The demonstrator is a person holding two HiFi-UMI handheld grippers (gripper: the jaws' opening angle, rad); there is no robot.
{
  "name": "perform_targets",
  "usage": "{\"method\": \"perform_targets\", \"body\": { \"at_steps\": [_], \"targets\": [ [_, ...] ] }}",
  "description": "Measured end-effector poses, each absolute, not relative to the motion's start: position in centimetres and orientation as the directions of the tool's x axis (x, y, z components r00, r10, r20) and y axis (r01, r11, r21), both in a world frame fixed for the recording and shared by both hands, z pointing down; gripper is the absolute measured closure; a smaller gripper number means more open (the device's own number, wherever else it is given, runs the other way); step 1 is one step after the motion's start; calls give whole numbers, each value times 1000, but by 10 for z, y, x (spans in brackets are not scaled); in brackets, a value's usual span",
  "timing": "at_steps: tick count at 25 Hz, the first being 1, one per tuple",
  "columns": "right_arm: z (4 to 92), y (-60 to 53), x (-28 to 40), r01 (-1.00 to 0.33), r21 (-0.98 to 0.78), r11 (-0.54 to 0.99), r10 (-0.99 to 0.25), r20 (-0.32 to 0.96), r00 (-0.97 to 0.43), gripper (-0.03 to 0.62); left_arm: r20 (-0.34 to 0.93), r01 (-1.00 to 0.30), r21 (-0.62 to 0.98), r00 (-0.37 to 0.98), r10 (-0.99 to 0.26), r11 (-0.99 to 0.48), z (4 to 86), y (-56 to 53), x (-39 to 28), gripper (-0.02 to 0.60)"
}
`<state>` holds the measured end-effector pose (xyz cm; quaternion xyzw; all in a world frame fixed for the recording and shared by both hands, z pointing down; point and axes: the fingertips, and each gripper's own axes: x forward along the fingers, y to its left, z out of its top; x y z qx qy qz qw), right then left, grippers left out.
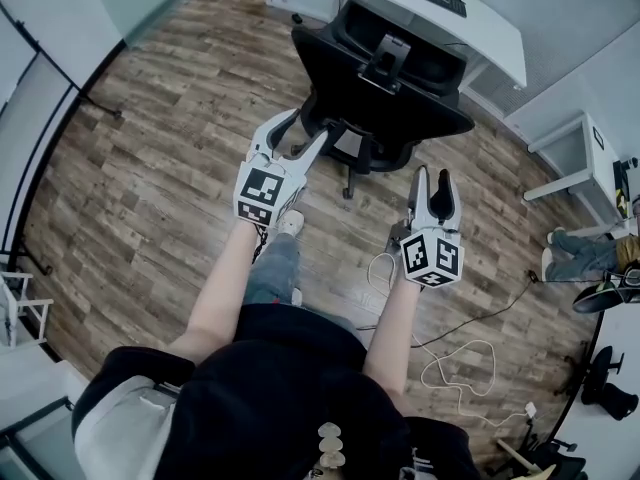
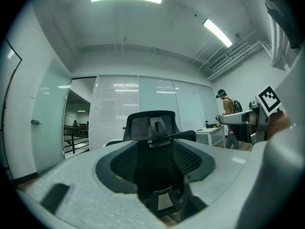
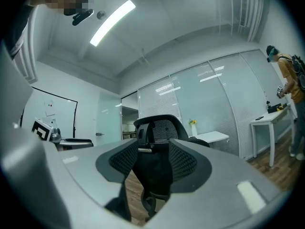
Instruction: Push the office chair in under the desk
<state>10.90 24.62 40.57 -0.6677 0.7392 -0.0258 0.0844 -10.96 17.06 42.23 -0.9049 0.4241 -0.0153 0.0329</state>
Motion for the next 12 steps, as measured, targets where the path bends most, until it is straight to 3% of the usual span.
{"method": "perform_targets", "body": {
  "at_steps": [12],
  "targets": [
    [407, 136, 128, -986, -148, 75, -995, -82, -63, 403, 5, -739, -97, 670, -742, -667, 420, 50, -81, 362]
  ]
}}
